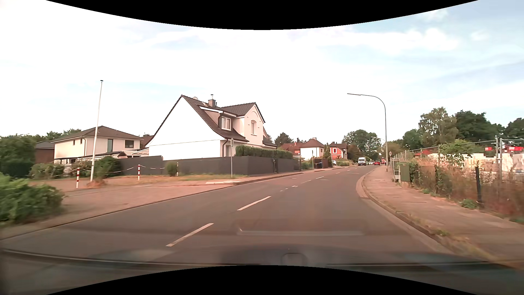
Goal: Follow the waypoints while adhering to traffic rules and regulations
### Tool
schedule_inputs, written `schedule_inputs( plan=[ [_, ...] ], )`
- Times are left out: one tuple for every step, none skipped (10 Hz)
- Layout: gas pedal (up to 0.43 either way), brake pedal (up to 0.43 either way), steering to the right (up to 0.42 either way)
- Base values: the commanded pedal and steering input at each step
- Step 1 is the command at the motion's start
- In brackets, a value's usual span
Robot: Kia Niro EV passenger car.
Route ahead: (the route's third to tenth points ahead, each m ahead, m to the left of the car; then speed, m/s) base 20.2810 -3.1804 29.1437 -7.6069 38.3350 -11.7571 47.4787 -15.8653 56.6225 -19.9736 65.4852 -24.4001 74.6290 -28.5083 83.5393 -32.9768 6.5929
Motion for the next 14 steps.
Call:
schedule_inputs(
  plan=[
    [0.220, 0.000, 0.120],
    [0.220, 0.000, 0.109],
    [0.220, 0.000, 0.102],
    [0.220, 0.000, 0.101],
    [0.220, 0.000, 0.101],
    [0.220, 0.000, 0.101],
    [0.220, 0.000, 0.099],
    [0.228, 0.000, 0.096],
    [0.228, 0.000, 0.087],
    [0.228, 0.000, 0.081],
    [0.228, 0.000, 0.079],
    [0.240, 0.000, 0.081],
    [0.240, 0.000, 0.085],
    [0.240, 0.000, 0.086]
  ],
)
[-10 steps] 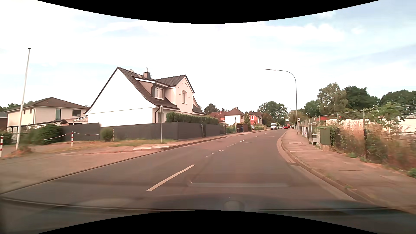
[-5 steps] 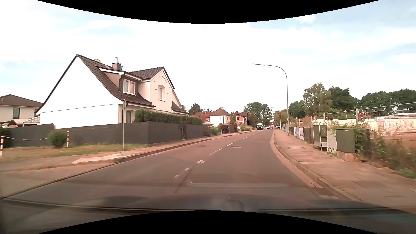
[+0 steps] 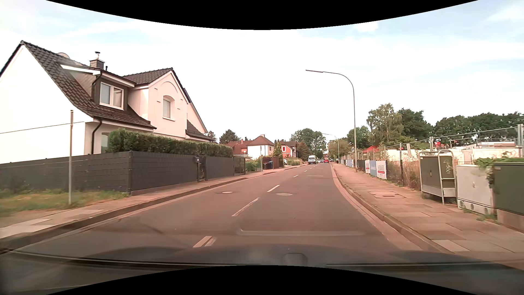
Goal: Follow the waypoints while adhering to traffic rules and regulations
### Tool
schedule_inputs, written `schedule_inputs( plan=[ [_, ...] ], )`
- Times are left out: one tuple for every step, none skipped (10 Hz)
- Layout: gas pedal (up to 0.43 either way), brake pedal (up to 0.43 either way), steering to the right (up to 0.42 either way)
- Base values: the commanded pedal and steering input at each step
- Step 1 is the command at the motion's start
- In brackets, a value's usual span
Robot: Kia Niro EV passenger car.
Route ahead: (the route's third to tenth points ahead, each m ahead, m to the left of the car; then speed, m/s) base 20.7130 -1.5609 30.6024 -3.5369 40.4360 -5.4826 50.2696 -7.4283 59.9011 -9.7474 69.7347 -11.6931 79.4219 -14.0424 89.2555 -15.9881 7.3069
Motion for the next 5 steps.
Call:
schedule_inputs(
  plan=[
    [0.240, 0.000, 0.086],
    [0.240, 0.000, 0.085],
    [0.240, 0.000, 0.080],
    [0.240, 0.000, 0.079],
    [0.240, 0.000, 0.080]
  ],
)
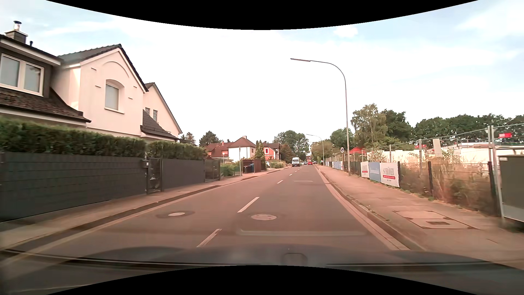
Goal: Follow the waypoints while adhering to traffic rules and regulations
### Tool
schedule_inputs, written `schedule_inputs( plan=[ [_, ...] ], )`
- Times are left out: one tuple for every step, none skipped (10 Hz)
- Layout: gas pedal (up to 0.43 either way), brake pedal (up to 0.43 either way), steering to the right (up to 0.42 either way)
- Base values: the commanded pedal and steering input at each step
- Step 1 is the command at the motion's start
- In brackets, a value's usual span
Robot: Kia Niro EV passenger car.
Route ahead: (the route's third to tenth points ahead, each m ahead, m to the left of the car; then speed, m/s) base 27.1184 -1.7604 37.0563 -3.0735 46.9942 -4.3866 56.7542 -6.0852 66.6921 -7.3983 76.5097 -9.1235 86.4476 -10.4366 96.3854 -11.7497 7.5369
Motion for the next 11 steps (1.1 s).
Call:
schedule_inputs(
  plan=[
    [0.240, 0.000, 0.080],
    [0.240, 0.000, 0.080],
    [0.240, 0.000, 0.079],
    [0.240, 0.000, 0.074],
    [0.240, 0.000, 0.069],
    [0.240, 0.000, 0.062],
    [0.240, 0.000, 0.049],
    [0.268, 0.000, 0.037],
    [0.280, 0.000, 0.030],
    [0.280, 0.000, 0.030],
    [0.280, 0.000, 0.028]
  ],
)
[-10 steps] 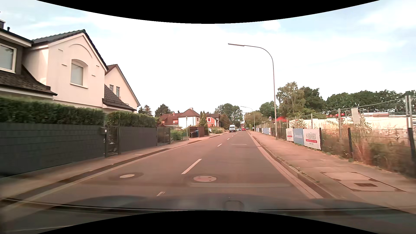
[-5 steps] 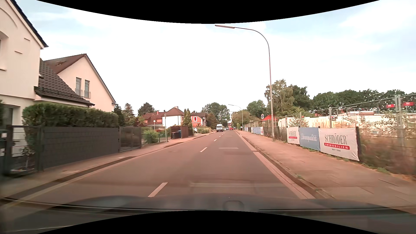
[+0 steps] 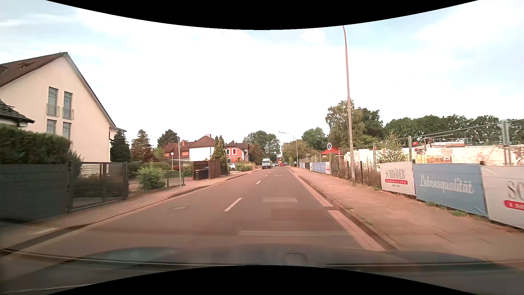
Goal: Follow the waypoints while adhering to traffic rules and regulations
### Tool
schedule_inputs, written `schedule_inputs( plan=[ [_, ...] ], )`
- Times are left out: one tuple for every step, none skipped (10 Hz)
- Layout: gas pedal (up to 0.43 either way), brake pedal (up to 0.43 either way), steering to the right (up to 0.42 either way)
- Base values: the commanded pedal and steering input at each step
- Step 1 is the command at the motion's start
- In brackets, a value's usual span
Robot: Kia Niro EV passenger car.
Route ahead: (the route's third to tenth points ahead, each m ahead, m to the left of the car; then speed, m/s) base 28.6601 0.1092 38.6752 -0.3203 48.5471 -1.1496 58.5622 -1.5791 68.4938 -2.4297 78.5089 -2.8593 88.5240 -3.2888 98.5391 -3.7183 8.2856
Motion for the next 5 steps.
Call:
schedule_inputs(
  plan=[
    [0.280, 0.000, 0.021],
    [0.280, 0.000, 0.019],
    [0.280, 0.000, 0.014],
    [0.280, 0.000, 0.006],
    [0.280, 0.000, 0.003]
  ],
)
